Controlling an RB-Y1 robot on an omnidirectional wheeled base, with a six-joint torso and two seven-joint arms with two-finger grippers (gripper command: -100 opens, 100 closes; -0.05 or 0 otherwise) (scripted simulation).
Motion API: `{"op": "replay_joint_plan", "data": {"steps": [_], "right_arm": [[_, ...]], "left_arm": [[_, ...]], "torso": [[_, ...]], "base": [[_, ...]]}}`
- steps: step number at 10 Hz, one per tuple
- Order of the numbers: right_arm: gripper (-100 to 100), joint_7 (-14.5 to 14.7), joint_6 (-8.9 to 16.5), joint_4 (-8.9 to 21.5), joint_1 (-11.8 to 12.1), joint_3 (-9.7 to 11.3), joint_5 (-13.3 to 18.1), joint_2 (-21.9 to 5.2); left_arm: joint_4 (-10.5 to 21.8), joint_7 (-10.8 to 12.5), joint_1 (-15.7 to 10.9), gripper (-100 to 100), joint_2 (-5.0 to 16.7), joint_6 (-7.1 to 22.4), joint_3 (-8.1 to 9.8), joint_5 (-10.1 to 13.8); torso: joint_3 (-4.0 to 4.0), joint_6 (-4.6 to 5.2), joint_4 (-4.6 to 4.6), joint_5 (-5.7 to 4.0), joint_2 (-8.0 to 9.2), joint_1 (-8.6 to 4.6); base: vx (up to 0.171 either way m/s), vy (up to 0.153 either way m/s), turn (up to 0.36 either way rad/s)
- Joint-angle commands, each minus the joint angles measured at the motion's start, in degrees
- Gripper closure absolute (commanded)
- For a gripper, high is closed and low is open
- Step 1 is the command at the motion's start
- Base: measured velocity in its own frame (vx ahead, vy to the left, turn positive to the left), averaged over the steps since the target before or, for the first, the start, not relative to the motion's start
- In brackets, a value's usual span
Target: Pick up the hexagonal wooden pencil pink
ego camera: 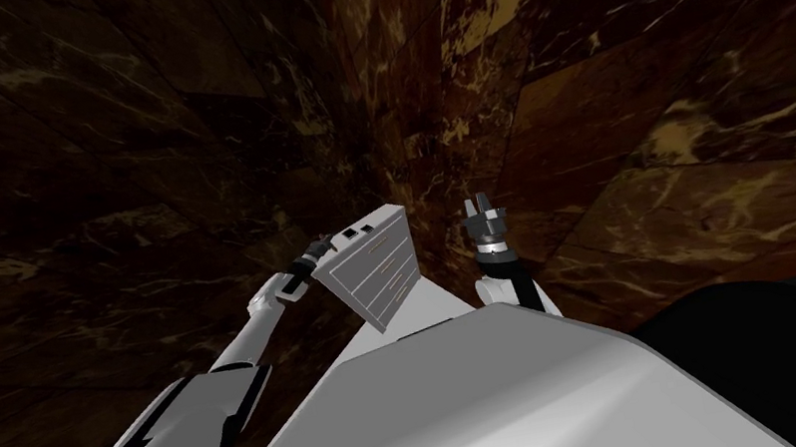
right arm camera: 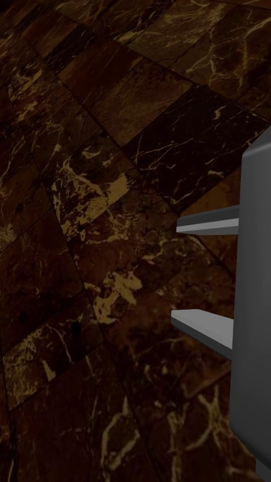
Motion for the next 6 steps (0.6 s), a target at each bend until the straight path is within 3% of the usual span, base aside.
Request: {"op": "replay_joint_plan", "data": {"steps": [1,3,5,6], "right_arm": [[0,0.00,0.00,0.00,0.00,0.00,0.00,0.00],[0,0.00,0.00,0.00,0.02,0.00,0.00,0.00],[0,0.00,0.00,0.00,0.00,0.00,0.00,0.00],[0,0.00,0.00,0.00,0.00,0.00,0.00,0.00]], "left_arm": [[-2.86,1.62,2.86,100,-0.13,1.11,2.86,-2.18],[-6.69,1.62,6.34,100,-0.13,1.11,3.81,-2.18],[-9.66,1.62,9.09,100,-0.13,1.11,3.81,-2.18],[-11.49,3.56,10.54,100,0.63,2.18,7.05,-4.18]], "torso": [[0.00,0.00,0.00,0.00,0.00,0.00],[-0.30,-0.04,-0.15,0.02,-0.49,-0.03],[-0.29,0.10,-0.32,0.15,-0.28,-0.08],[-0.32,0.13,-0.52,0.28,-0.13,-0.15]], "base": [[0.102,-0.005,0.110],[0.114,-0.016,0.054],[0.015,0.004,-0.007],[0.103,-0.011,0.105]]}}
